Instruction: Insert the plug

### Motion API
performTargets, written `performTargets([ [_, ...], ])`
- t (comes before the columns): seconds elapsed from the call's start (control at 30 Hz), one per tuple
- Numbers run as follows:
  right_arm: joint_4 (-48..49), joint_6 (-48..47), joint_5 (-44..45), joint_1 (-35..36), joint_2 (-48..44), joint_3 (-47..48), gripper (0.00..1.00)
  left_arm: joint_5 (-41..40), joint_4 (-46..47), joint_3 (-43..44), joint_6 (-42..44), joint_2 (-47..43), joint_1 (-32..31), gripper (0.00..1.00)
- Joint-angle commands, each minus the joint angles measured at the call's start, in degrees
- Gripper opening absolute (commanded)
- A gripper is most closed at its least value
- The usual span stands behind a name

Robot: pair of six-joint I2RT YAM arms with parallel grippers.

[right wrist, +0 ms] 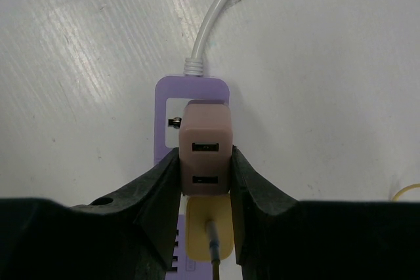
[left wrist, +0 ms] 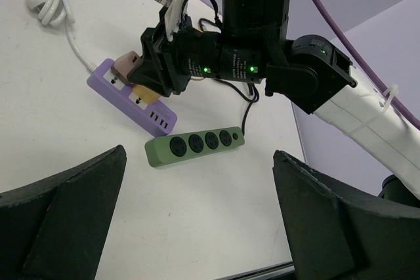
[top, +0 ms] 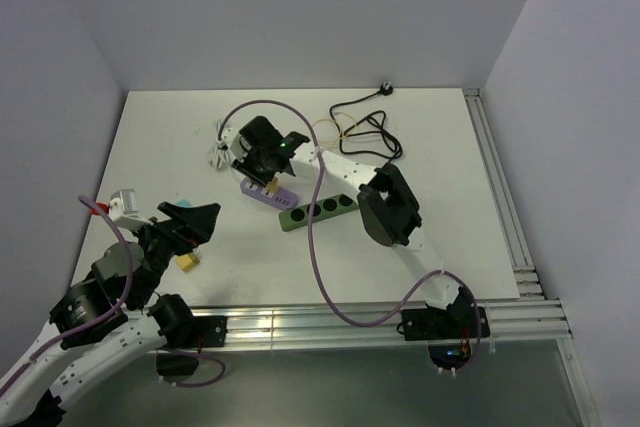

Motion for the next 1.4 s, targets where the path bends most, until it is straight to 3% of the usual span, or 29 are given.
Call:
performTargets([
  [0.0, -8.3, -1.2, -0.8, -0.5, 2.5, 1.1, 0.00, 0.1, 1.0, 0.8, -0.5, 0.0, -0.1, 0.99],
  [0.57, -16.6, 2.4, 2.3, 0.0, 11.8, 11.5, 0.00, 0.9, 1.2, 0.4, -1.4, 0.2, -0.1, 1.00],
  [0.7, -17.6, 3.8, 1.2, 0.2, 12.7, 10.8, 0.00, 0.9, 1.5, -0.4, -1.5, -0.3, -0.1, 0.99],
  [0.93, -11.4, 7.3, 2.2, 0.1, 7.1, 6.2, 0.00, 1.4, 1.3, 0.0, -1.9, 0.3, -0.1, 1.00],
  [1.0, -9.0, 7.7, 2.1, 0.0, 5.5, 6.3, 0.06, 1.1, 0.1, 0.2, -2.4, 0.4, -0.1, 1.00],
  [1.13, -7.3, 8.7, 1.6, -0.6, 5.1, 9.6, 0.32, 1.2, -0.9, 0.3, -3.5, 0.0, -0.1, 1.00],
  [1.2, -7.9, 8.8, 1.9, -0.7, 5.5, 11.8, 0.39, 1.3, -1.0, 0.2, -4.0, -0.2, -0.1, 1.00],
  [1.37, -4.6, 9.5, 1.0, -0.9, 2.6, 9.1, 0.63, 1.7, -1.1, -0.2, -5.1, 0.3, -0.1, 0.99],
])
